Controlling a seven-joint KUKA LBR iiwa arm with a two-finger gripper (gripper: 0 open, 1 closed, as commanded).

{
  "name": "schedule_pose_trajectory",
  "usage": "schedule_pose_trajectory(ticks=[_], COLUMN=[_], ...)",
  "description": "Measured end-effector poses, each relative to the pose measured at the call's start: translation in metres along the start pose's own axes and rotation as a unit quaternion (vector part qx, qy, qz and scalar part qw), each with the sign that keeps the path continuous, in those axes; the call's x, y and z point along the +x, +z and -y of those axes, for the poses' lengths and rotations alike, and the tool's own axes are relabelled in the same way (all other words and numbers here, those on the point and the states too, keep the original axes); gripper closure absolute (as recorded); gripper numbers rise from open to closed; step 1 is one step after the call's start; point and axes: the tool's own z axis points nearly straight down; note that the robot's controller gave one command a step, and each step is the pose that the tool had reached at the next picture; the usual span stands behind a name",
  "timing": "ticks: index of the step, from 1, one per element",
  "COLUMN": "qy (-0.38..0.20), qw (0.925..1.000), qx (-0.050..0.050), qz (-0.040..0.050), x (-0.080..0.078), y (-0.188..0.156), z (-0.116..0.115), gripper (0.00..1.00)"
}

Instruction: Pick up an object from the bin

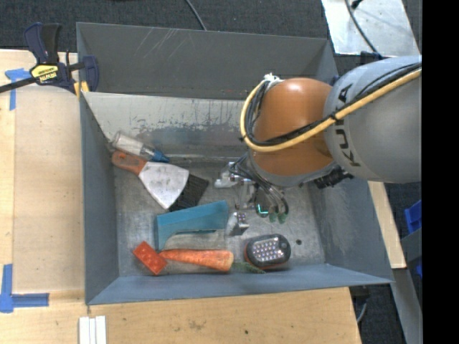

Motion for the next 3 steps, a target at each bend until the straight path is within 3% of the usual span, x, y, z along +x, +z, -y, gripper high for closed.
schedule_pose_trajectory(ticks=[1, 2, 3], qy=[0.001, -0.135, -0.135], qw=[1.0000, 0.9909, 0.9909], qx=[0.000, 0.003, 0.003], qz=[0.0039, 0.0031, 0.0032], x=[-0.002, -0.018, -0.017], y=[-0.004, 0.068, 0.068], z=[0.000, -0.018, -0.018], gripper=[0.00, 1.00, 1.00])
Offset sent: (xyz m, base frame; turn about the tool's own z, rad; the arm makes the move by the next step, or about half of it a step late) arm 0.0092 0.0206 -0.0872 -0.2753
